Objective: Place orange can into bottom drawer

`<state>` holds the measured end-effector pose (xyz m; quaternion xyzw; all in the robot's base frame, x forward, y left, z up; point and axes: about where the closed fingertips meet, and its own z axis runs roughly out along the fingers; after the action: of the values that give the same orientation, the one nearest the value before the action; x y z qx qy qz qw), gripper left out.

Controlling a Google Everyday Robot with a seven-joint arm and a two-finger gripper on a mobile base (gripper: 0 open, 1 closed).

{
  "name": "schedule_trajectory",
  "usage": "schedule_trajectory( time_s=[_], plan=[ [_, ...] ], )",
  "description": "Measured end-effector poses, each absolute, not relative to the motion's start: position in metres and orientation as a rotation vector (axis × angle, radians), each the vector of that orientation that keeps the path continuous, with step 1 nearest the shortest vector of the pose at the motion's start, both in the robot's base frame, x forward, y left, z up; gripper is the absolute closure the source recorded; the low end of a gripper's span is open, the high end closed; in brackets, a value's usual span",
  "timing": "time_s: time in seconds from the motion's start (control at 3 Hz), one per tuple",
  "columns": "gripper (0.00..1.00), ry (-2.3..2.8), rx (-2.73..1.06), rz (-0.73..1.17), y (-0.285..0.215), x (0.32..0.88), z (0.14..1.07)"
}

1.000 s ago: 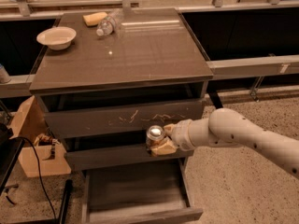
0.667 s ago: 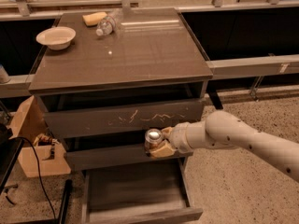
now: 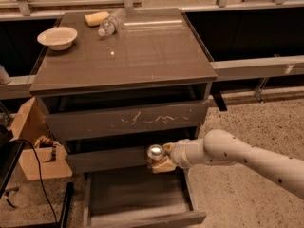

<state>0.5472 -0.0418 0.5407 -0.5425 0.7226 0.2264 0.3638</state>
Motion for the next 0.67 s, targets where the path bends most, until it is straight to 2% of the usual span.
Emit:
schedule_trajectory(
  time_s=[0.67],
  plan=[
    [1.0,1.853,-1.38,0.602,-0.037,0.538,0.458]
  ],
)
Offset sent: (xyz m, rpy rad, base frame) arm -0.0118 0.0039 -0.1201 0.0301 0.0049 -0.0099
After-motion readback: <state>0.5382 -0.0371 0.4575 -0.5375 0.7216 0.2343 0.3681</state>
